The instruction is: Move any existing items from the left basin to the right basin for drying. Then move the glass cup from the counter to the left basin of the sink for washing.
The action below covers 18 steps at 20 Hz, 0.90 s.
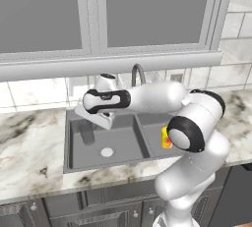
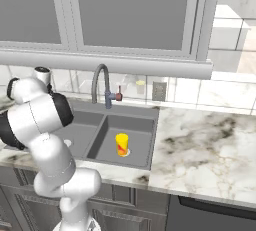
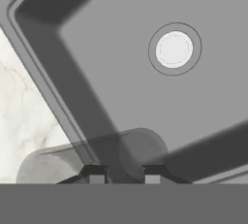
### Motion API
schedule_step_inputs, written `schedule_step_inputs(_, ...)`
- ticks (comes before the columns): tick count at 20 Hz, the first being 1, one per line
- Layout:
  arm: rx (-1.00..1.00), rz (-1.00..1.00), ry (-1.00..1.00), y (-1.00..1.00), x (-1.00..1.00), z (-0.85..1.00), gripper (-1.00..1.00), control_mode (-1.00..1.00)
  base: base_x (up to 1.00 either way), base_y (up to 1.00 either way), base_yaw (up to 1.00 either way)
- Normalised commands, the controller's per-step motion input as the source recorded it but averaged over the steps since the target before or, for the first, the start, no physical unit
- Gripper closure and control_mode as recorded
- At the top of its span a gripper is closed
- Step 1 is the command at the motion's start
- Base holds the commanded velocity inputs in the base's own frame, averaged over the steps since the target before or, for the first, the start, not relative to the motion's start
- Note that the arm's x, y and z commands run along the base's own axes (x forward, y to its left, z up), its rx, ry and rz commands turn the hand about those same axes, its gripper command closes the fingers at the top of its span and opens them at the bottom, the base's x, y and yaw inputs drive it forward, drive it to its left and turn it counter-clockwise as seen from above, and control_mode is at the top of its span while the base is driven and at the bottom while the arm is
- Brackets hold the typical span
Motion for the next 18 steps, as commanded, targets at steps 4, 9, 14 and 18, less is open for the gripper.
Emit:
schedule_step_inputs(4, 0.0, -0.05, 0.02, -0.44, 0.09, -0.14, 1.0, -1.0, 0.0, 0.0, 0.0)
schedule_step_inputs(9, 0.03, 0.0, 0.0, -0.12, 0.13, -0.33, 1.0, -1.0, 0.0, 0.0, 0.0)
schedule_step_inputs(14, 0.03, 0.0, 0.0, -0.01, 0.11, -0.56, 1.0, -1.0, 0.0, 0.0, 0.0)
schedule_step_inputs(18, 0.0, 0.0, -0.01, 0.0, 0.16, -0.51, 1.0, -1.0, 0.0, 0.0, 0.0)
